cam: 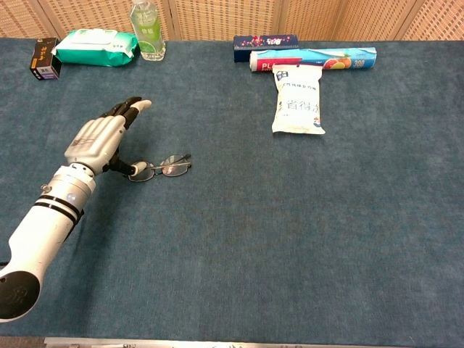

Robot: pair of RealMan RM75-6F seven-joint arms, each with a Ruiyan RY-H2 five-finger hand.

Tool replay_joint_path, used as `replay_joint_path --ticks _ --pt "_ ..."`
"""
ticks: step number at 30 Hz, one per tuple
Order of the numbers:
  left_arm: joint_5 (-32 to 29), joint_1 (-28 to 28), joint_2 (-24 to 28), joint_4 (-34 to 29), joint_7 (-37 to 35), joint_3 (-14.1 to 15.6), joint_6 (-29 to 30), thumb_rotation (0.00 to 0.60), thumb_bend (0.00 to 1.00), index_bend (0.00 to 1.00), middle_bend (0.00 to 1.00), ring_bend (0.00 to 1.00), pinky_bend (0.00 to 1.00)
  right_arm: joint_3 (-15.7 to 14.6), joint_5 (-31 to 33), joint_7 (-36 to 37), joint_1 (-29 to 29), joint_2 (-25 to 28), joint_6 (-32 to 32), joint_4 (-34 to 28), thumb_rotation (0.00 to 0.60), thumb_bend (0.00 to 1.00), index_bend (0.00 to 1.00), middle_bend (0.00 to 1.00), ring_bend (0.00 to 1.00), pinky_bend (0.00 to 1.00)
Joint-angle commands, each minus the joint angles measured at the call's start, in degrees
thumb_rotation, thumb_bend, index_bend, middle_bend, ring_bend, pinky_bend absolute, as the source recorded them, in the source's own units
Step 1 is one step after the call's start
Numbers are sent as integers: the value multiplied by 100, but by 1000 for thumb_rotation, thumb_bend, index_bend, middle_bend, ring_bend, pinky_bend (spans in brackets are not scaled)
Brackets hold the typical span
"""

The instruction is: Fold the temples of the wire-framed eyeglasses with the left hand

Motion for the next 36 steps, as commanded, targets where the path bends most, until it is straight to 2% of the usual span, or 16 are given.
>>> replay_joint_path --ticks 1,7,17,21,27,36 --pt "17 10 16 -17 -9 0 12 600 164 0 0 0 101 0 2 0 2 -2 -5 2 600 470 471 373 231 414" --pt "223 93 298 -394 78 14 285 600 164 0 0 0 101 -1 17 -6 17 -16 -47 13 600 470 471 373 231 414" --pt "772 358 1449 -1631 530 122 945 600 164 0 0 0 101 -36 41 -145 80 -115 -225 51 600 470 471 373 231 414" --pt "966 494 1903 -1913 636 195 1164 600 164 0 0 0 101 -50 57 -220 100 -166 -288 91 600 470 471 373 231 414" --pt "1288 743 2385 -1894 738 265 1635 600 164 0 0 0 101 -47 103 -375 132 -247 -368 145 600 470 471 376 231 414" --pt "1863 1057 2892 -1338 624 409 2239 600 164 11 0 0 101 -15 231 -670 191 -409 -502 269 600 470 471 383 231 414"
